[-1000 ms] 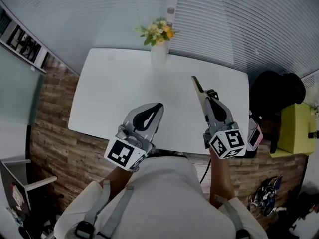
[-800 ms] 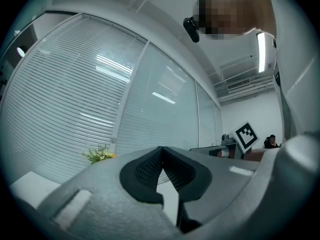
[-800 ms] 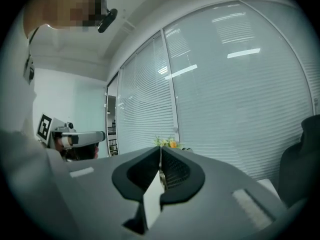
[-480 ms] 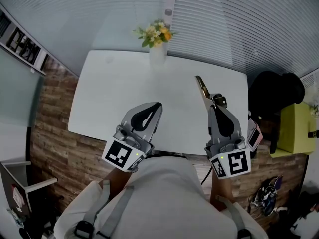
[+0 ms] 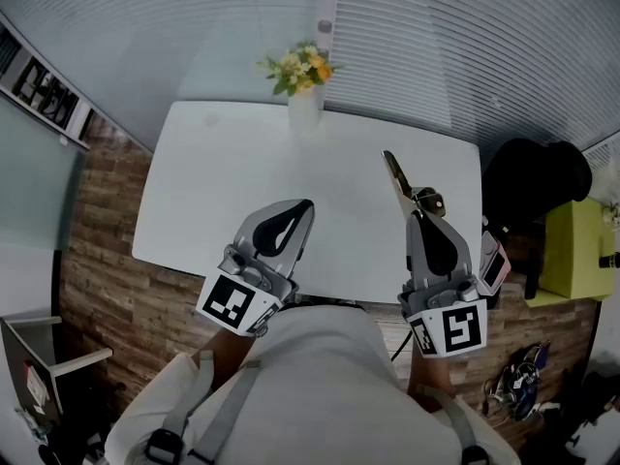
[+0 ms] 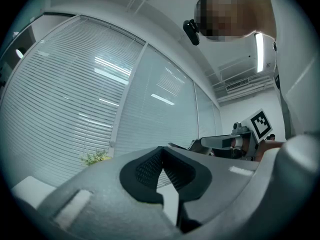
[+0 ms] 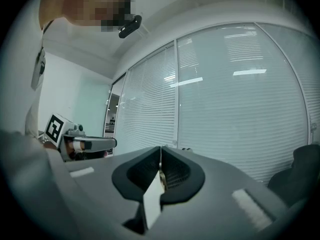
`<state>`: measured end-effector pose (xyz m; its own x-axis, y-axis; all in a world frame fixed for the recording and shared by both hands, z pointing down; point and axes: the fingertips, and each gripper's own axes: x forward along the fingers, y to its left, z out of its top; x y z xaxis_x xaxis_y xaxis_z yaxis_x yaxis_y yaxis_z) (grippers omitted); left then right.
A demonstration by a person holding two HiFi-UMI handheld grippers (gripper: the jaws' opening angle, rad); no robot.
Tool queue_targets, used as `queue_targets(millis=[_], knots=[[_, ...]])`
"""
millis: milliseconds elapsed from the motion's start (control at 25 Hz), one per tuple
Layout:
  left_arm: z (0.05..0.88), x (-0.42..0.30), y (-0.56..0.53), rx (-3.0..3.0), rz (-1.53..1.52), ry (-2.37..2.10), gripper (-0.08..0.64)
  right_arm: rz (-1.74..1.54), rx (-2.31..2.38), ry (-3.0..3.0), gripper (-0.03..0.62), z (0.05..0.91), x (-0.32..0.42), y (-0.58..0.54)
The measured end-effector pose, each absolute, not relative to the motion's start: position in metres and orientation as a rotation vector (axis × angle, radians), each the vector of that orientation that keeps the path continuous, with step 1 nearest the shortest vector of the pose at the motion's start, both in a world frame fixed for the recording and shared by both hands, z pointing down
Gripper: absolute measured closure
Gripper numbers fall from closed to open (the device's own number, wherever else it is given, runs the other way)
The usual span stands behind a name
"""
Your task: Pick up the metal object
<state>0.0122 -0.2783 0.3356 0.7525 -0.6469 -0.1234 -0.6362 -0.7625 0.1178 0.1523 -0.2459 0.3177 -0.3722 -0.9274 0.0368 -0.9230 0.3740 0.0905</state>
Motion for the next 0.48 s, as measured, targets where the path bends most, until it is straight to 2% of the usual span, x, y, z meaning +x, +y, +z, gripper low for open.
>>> queue_targets(millis=[480], knots=[[0.3336,0.0119,-0.2788,2.878,-0.25,-1.058,0.558,-0.085,1.709,-2.534,0.582,0.3166,0.1518,-0.2468]])
